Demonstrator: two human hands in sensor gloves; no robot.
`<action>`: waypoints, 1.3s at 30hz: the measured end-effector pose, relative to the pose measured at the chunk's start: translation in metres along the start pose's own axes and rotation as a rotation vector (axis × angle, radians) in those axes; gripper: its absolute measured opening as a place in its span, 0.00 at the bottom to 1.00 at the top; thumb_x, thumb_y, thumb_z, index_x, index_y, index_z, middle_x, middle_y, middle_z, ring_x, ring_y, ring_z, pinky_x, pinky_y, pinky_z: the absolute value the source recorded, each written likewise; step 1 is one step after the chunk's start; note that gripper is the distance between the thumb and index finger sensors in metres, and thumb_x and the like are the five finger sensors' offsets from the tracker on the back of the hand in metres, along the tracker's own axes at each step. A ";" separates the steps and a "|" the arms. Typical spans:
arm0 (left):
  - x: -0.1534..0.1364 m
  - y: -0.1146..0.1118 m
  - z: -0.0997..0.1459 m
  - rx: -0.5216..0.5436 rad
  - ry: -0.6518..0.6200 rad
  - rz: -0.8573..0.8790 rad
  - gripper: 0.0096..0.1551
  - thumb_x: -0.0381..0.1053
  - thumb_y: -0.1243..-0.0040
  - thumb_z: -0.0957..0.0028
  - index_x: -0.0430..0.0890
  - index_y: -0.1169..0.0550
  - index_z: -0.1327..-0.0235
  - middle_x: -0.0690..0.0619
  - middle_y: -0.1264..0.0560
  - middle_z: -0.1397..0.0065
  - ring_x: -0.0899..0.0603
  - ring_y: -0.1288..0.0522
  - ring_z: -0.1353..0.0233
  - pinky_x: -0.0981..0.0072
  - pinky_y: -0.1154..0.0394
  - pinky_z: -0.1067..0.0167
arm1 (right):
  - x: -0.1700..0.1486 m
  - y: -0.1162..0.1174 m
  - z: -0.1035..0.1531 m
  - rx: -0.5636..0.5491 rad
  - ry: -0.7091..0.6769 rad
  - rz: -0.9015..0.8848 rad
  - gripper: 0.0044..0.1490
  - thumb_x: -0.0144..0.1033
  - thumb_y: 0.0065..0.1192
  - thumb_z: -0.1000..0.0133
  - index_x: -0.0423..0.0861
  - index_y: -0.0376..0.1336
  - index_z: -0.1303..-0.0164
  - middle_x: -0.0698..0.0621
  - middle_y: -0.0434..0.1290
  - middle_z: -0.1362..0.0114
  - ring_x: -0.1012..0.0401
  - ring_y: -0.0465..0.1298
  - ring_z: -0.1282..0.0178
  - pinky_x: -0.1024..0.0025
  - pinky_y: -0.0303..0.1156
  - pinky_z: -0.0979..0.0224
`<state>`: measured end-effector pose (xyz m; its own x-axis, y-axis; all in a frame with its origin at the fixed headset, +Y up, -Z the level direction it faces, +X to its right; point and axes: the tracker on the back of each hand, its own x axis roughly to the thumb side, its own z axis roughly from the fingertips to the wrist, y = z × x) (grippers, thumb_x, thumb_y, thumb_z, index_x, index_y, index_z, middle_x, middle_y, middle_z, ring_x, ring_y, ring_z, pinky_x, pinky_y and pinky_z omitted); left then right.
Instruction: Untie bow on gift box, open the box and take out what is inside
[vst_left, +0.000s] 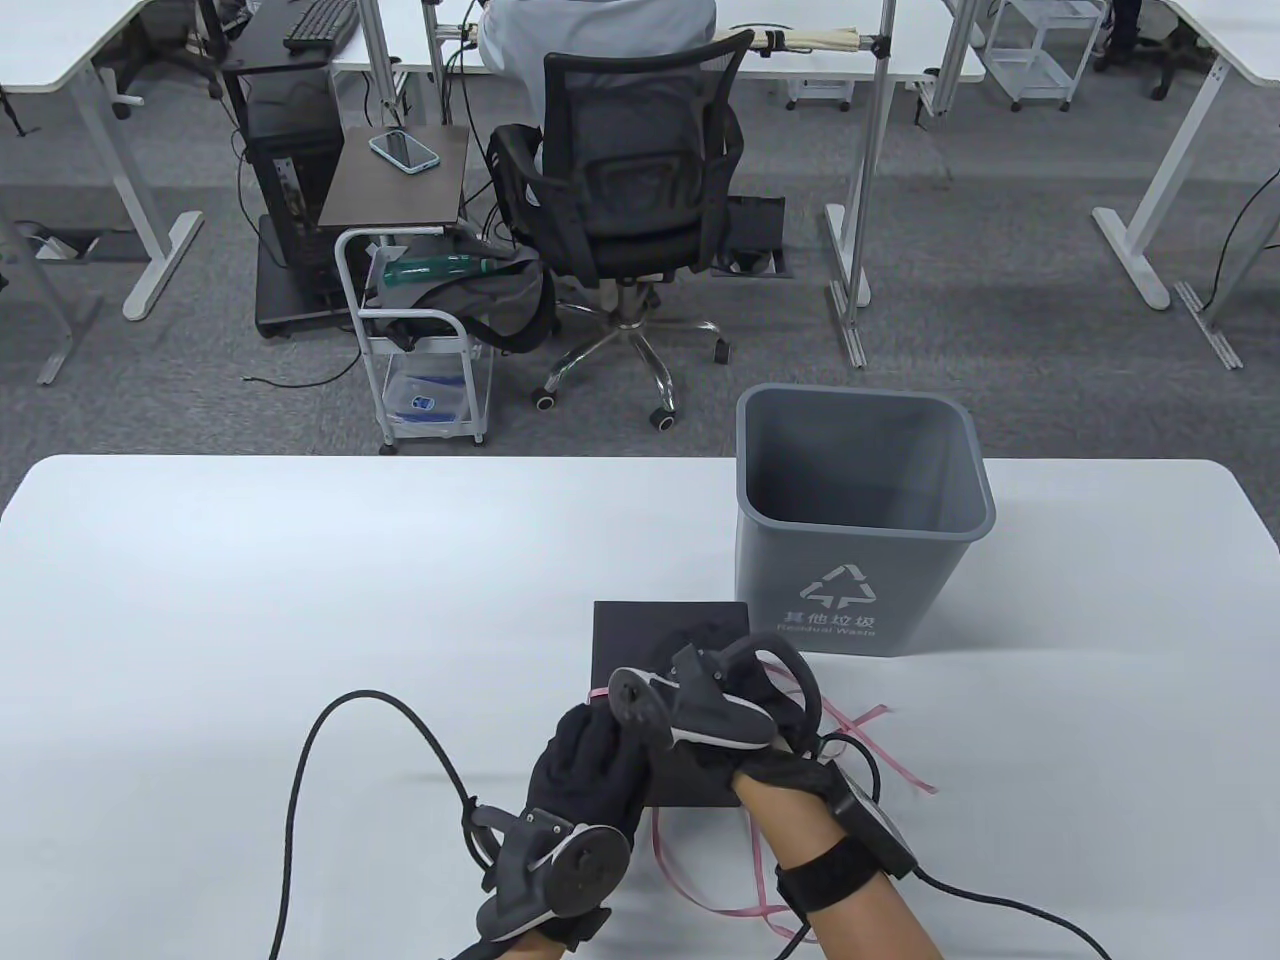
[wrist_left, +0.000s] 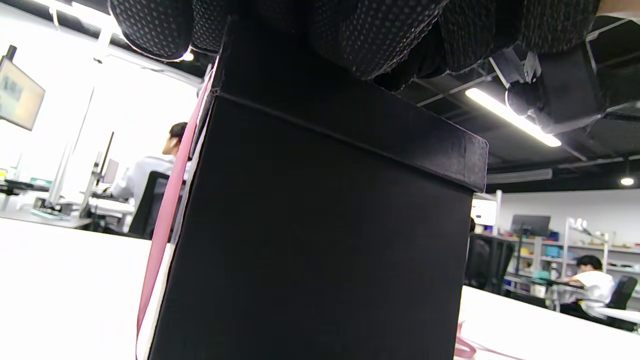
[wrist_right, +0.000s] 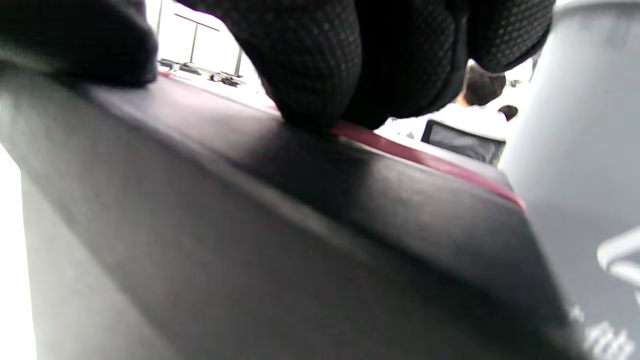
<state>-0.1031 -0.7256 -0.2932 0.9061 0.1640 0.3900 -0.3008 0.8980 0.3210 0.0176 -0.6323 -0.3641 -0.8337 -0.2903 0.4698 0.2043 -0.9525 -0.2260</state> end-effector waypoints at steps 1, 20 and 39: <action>0.000 0.000 0.000 -0.001 0.000 0.000 0.28 0.50 0.43 0.32 0.45 0.29 0.21 0.41 0.35 0.17 0.29 0.39 0.21 0.41 0.31 0.28 | 0.001 0.000 0.001 0.001 -0.007 0.023 0.23 0.30 0.71 0.41 0.44 0.72 0.35 0.43 0.76 0.35 0.52 0.78 0.46 0.45 0.70 0.31; 0.007 -0.002 0.000 -0.058 -0.027 -0.005 0.31 0.52 0.44 0.32 0.48 0.33 0.16 0.41 0.39 0.12 0.28 0.44 0.17 0.38 0.38 0.25 | -0.004 -0.023 0.005 -0.064 0.029 0.051 0.23 0.39 0.64 0.37 0.46 0.67 0.33 0.43 0.71 0.32 0.49 0.74 0.40 0.43 0.64 0.26; 0.007 0.002 0.000 -0.078 -0.014 0.028 0.30 0.52 0.44 0.32 0.49 0.33 0.17 0.42 0.39 0.12 0.28 0.44 0.17 0.39 0.37 0.24 | -0.025 -0.078 0.004 -0.312 0.191 0.158 0.21 0.41 0.64 0.38 0.46 0.68 0.37 0.44 0.71 0.35 0.50 0.74 0.42 0.43 0.65 0.27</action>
<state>-0.0978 -0.7228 -0.2896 0.8931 0.1842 0.4105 -0.3014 0.9223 0.2418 0.0246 -0.5513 -0.3553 -0.8910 -0.3804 0.2480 0.1965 -0.8153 -0.5446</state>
